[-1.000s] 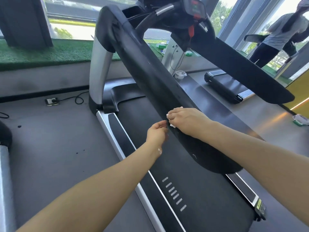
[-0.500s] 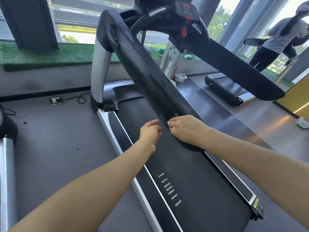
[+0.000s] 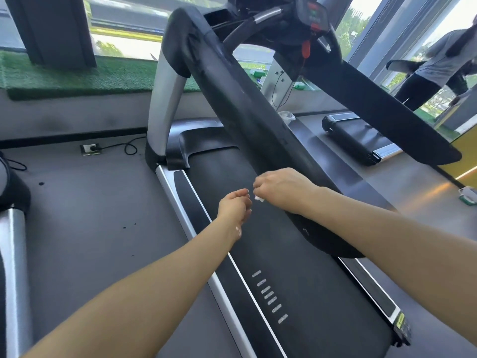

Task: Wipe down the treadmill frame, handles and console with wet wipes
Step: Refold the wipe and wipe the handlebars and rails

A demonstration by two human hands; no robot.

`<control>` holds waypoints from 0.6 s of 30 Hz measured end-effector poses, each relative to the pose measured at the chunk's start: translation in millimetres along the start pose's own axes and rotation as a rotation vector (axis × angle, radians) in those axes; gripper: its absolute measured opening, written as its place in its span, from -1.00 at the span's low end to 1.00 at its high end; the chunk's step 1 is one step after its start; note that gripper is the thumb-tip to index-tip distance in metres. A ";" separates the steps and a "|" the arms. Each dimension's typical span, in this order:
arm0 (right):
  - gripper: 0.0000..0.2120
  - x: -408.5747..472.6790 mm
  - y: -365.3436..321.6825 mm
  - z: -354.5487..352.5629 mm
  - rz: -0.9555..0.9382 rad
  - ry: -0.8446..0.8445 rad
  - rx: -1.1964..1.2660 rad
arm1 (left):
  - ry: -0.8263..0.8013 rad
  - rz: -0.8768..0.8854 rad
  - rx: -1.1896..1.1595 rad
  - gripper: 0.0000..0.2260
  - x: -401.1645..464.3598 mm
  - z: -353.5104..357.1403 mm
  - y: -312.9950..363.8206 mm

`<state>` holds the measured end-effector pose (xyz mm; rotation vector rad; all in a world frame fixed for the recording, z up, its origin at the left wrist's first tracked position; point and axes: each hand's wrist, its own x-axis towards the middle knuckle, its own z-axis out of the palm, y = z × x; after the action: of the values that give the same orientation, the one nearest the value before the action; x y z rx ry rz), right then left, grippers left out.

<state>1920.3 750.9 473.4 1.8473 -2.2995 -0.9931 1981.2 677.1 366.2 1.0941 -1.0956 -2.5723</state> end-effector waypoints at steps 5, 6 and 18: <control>-0.74 53.4 21.9 -7.5 -0.003 -0.034 -0.105 | -0.017 -0.055 -0.014 -0.72 27.0 -8.4 15.5; -0.75 62.0 26.0 -8.0 -0.001 -0.051 -0.122 | -0.021 -0.063 -0.013 -0.72 32.1 -9.7 18.2; -0.66 81.3 19.5 15.8 0.005 -0.290 -0.216 | 0.010 -0.161 0.047 -0.73 51.1 -18.8 15.9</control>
<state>1873.0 687.9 441.3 1.7097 -2.2254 -1.5307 1954.5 635.2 338.8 1.2532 -1.1140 -2.6718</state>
